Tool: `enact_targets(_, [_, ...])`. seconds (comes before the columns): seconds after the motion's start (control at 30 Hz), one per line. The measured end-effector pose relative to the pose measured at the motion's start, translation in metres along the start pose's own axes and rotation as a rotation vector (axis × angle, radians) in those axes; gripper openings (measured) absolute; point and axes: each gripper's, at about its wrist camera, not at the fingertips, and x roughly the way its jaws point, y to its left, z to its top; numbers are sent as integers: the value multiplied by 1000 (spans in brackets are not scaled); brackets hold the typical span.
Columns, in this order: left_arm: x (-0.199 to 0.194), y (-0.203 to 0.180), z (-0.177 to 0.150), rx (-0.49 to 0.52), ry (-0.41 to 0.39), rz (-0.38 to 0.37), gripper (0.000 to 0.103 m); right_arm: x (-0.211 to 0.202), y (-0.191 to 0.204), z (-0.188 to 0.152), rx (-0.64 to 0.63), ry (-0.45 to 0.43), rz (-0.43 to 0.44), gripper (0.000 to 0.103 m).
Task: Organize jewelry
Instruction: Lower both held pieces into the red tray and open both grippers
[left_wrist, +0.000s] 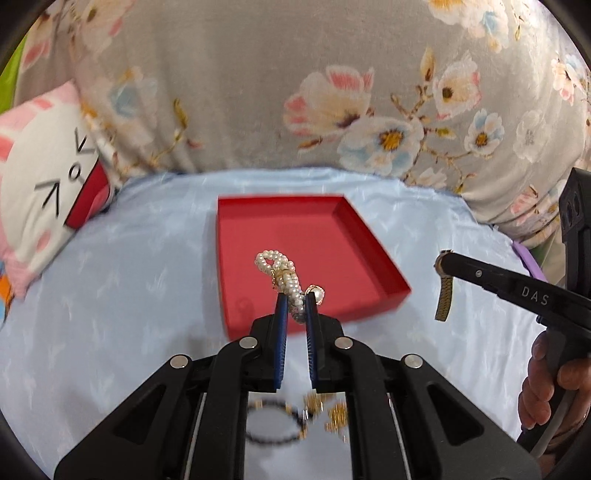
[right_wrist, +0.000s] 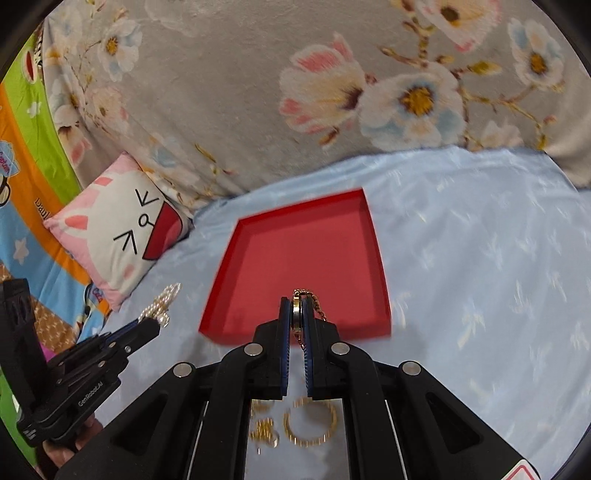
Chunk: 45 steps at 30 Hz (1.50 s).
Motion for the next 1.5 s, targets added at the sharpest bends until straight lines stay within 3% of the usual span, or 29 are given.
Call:
enact_targets(0.1, [28,3,36,25,-20,10,9,24,2,37,-33,0,10,5])
enact_targets(0.23, [76,11,71,21,10,-4,9,66,-1,82,-71,21,28,5])
enact_targets(0.4, [132,24,89,16,51,7,9,124,-19,114,-74,58,19,5])
enact_targets(0.67, [195,54,81,-51,143,45,8,204,-35,111,-87,183,-36,5])
enact_targets(0.93, [191,64,69,-81,145,57,8,246,-33,98,-94,279,-53,6])
enact_targets(1.17, [177,64,62,-79,123,91,22,223,-33,99,-73,225,-42,14])
enact_targets(1.3, [154,67,56,-106,98,88,35,173,-26,92,-83,137,-23,20])
enact_targets(1.37, [138,66,49,-108,80,99,37,143,-22,81,-93,91,-25,28])
enact_targets(1.5, [104,61,32,-113,62,100,45,83,-17,44,-86,30,-11,32])
